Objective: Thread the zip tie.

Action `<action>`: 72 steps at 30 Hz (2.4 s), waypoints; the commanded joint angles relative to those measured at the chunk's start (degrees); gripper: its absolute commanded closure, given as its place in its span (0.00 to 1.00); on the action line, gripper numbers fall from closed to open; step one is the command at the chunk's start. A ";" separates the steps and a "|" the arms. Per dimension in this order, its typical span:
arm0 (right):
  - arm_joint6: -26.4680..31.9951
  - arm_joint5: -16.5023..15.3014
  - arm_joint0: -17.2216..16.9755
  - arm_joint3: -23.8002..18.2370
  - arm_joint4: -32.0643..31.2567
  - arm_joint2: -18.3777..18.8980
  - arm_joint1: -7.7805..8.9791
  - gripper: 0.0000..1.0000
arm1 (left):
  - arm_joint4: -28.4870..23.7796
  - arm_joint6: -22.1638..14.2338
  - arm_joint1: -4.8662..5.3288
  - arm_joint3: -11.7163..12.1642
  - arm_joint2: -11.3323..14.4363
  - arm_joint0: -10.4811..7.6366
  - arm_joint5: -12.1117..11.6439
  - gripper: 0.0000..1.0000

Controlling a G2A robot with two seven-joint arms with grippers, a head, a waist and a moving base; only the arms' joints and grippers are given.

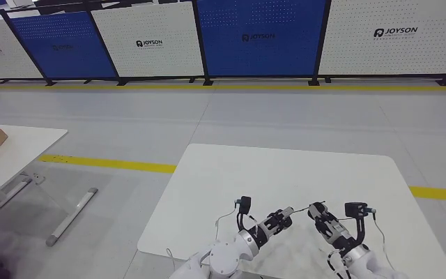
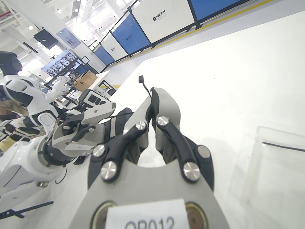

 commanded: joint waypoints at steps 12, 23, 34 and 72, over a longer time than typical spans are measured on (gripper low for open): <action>0.15 -0.37 -0.26 -0.47 -1.21 0.01 -0.12 1.00 | -0.73 -1.83 -0.16 0.29 0.43 -0.64 0.50 0.82; 0.15 -0.75 -0.41 -0.48 -1.80 0.11 -0.23 1.00 | -1.32 -1.49 -0.27 1.16 0.16 -0.87 0.05 0.96; 0.41 -1.21 -0.56 -0.39 -2.39 0.29 -0.30 1.00 | -0.92 -1.88 -0.30 1.59 0.26 -0.85 -0.34 1.00; 3.77 -4.98 -0.44 -2.69 -1.61 2.88 1.44 0.00 | -11.24 -3.15 -0.41 0.04 -2.75 0.92 -5.80 1.00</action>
